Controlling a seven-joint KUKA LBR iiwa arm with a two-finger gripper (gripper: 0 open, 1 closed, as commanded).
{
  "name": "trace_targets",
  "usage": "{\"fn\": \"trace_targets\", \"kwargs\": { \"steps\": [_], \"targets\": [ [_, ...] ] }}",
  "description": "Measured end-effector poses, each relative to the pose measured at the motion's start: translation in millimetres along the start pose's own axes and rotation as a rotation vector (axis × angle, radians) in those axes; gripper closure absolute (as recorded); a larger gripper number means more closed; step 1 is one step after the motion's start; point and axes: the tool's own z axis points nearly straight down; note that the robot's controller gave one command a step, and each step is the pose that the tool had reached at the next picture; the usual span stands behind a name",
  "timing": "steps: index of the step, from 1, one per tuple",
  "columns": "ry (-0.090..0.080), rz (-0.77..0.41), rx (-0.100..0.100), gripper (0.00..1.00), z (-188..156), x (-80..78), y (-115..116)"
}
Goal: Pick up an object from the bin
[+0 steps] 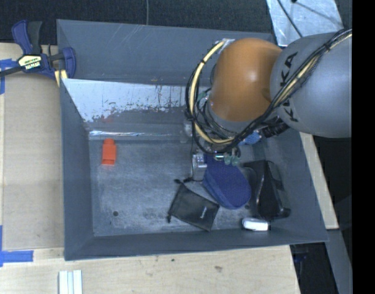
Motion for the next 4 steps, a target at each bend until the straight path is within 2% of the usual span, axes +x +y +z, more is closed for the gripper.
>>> {"fn": "trace_targets", "kwargs": {
  "steps": [1, 2, 3, 4],
  "targets": [
    [0.003, -0.203, 0.001, 0.0, 69.8, 90.2, -15.1],
    [-0.006, -0.2, 0.0, 1.0, 67.2, 87.0, -14.8],
    [-0.006, -0.2, 0.0, 0.0, 67.2, 87.0, -14.9],
    [-0.009, -0.049, 0.0, 0.0, 80.4, 52.8, -21.2]
  ]
}}
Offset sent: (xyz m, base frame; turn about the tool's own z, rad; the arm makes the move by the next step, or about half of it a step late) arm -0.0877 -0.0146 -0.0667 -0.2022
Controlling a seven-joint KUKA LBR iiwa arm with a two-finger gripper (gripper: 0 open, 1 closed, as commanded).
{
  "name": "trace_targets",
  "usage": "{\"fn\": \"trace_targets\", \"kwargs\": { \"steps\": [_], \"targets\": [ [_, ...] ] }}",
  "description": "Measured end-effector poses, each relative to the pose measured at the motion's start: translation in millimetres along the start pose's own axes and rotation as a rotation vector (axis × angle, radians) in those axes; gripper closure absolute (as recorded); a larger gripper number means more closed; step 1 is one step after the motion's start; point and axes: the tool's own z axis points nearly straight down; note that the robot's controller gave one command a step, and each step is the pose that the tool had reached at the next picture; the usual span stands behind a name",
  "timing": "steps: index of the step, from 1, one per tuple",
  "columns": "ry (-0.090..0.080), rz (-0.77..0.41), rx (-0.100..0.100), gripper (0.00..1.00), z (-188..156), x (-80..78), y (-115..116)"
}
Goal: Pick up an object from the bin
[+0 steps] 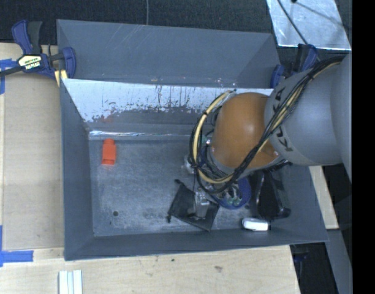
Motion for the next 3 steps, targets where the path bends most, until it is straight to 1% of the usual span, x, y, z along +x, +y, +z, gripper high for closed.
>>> {"fn": "trace_targets", "kwargs": {
  "steps": [1, 2, 3],
  "targets": [
    [0.006, -0.019, 0.0, 0.0, 1.8, 28.0, 1.6],
    [0.004, -0.018, 0.0, 1.0, 1.6, 26.6, 1.5],
    [0.004, -0.018, 0.0, 0.0, 1.6, 26.6, 1.6]
  ]
}}
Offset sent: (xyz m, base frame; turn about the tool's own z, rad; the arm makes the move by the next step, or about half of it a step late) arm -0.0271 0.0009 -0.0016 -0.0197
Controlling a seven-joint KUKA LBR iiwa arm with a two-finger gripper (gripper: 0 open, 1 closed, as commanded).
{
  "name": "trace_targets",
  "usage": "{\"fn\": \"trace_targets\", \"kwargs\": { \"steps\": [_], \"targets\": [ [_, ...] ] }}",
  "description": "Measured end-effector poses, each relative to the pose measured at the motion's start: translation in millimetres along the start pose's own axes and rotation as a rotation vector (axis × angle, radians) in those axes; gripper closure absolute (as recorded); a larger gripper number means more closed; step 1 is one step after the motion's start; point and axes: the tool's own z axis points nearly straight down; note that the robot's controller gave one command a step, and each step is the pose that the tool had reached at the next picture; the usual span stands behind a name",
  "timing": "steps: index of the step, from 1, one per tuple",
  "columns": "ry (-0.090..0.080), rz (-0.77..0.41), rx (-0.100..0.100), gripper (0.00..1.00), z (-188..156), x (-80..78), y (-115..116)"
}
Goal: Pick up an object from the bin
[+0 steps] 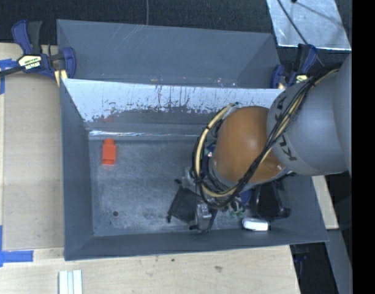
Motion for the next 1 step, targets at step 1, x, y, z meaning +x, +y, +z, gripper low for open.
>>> {"fn": "trace_targets", "kwargs": {
  "steps": [1],
  "targets": [
    [-0.005, 0.053, 0.0, 0.0, -0.3, -39.3, 1.3]
  ]
}}
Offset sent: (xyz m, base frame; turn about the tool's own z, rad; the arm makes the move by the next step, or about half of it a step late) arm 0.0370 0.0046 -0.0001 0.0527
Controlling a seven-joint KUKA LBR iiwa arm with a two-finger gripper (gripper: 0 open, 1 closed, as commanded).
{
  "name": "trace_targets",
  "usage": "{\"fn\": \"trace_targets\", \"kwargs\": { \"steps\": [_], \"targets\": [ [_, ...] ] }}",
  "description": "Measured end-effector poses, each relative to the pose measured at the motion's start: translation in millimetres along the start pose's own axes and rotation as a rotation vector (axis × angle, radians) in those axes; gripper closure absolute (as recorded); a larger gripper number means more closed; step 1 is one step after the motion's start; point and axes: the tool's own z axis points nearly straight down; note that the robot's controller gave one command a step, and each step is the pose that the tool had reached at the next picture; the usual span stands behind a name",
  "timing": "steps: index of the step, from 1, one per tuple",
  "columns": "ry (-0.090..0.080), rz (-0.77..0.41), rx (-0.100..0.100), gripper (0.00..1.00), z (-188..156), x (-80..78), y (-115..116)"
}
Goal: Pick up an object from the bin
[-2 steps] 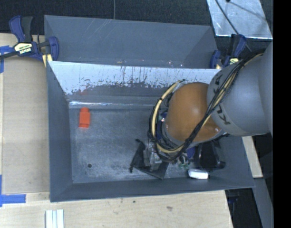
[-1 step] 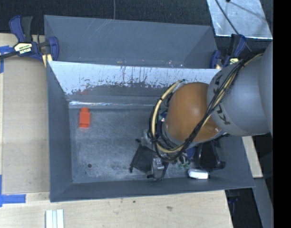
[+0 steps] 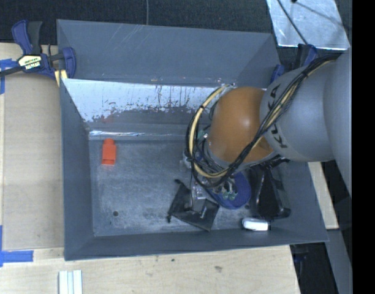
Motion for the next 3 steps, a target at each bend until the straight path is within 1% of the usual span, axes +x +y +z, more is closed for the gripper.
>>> {"fn": "trace_targets", "kwargs": {
  "steps": [1, 2, 3],
  "targets": [
    [0.006, -0.038, 0.001, 0.0, 10.4, 15.4, -1.5],
    [0.006, 0.081, 0.001, 0.0, 17.6, 25.2, -2.8],
    [0.002, 0.134, 0.0, 0.0, 19.1, 23.2, 19.4]
  ]
}}
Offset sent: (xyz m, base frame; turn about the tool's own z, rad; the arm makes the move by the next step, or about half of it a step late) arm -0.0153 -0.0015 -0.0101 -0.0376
